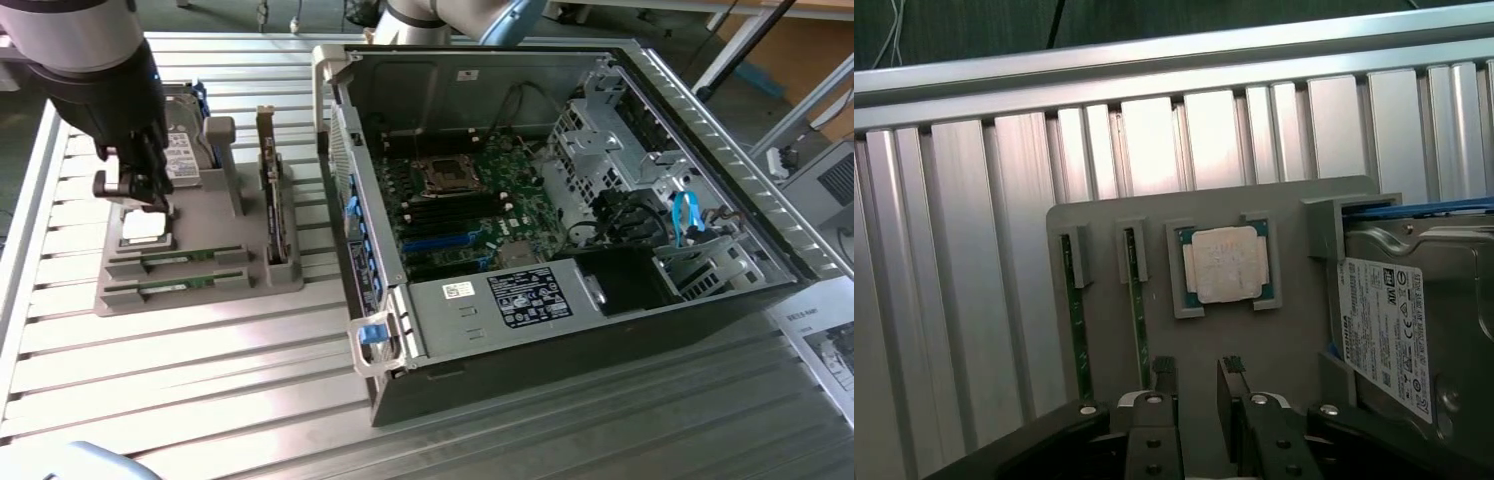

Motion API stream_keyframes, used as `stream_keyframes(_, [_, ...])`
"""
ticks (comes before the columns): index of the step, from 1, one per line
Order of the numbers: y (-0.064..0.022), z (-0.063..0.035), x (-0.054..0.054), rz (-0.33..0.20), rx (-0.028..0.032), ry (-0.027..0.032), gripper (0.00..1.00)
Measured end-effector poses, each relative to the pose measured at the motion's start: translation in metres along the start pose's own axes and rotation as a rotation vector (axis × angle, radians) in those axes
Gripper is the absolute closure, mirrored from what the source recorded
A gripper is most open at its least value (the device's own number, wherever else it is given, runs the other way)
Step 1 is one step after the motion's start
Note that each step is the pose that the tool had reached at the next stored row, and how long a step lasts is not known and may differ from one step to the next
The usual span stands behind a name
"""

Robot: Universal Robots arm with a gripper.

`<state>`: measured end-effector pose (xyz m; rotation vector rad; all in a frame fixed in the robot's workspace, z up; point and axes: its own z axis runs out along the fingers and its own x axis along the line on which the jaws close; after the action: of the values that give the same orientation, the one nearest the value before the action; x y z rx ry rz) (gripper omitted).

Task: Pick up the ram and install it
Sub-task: 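Pick up the ram and move it above insertion slot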

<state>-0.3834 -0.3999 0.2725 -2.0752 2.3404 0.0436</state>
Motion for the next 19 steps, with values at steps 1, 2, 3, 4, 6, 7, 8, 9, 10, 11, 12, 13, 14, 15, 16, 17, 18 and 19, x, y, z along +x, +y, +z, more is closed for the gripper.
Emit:
stream_keyframes(1, [-0.0001, 0.0000, 0.001, 0.000, 0.0000, 0.0000, 0.70])
stream_keyframes(2, [-0.0003, 0.0000, 0.003, 0.000, 0.0000, 0.0000, 0.70])
stream_keyframes(3, [-0.0005, -0.0001, 0.004, 0.000, 0.0000, 0.0000, 0.70])
stream_keyframes(4, [-0.0006, -0.0002, 0.005, 0.000, -0.0001, 0.0000, 0.70])
stream_keyframes(6, [-0.0010, -0.0002, 0.008, 0.000, 0.0001, 0.0000, 0.70])
stream_keyframes(7, [-0.0012, -0.0003, 0.010, 0.000, 0.0000, 0.0000, 0.70])
stream_keyframes(8, [-0.0014, -0.0004, 0.011, 0.000, -0.0001, 0.0001, 0.70])
stream_keyframes(9, [-0.0016, -0.0005, 0.013, 0.000, -0.0001, -0.0001, 0.70])
stream_keyframes(10, [-0.0017, -0.0005, 0.014, 0.000, -0.0001, -0.0005, 0.70])
stream_keyframes(11, [-0.0019, -0.0005, 0.016, 0.000, -0.0001, -0.0006, 0.70])
stream_keyframes(12, [-0.0021, -0.0005, 0.018, 0.000, -0.0001, -0.0007, 0.70])
stream_keyframes(13, [-0.0023, -0.0006, 0.019, 0.000, -0.0001, -0.0007, 0.70])
stream_keyframes(14, [-0.0024, -0.0006, 0.020, 0.000, -0.0001, -0.0007, 0.70])
stream_keyframes(15, [-0.0026, -0.0007, 0.022, 0.000, -0.0001, -0.0007, 0.70])
stream_keyframes(16, [-0.0027, -0.0007, 0.023, 0.000, -0.0001, -0.0007, 0.70])
stream_keyframes(17, [-0.0029, -0.0008, 0.024, 0.000, -0.0001, -0.0007, 0.70])
stream_keyframes(18, [-0.0031, -0.0008, 0.025, 0.000, -0.0001, -0.0007, 0.70])
stream_keyframes(19, [-0.0032, -0.0008, 0.027, 0.000, -0.0001, -0.0007, 0.70])
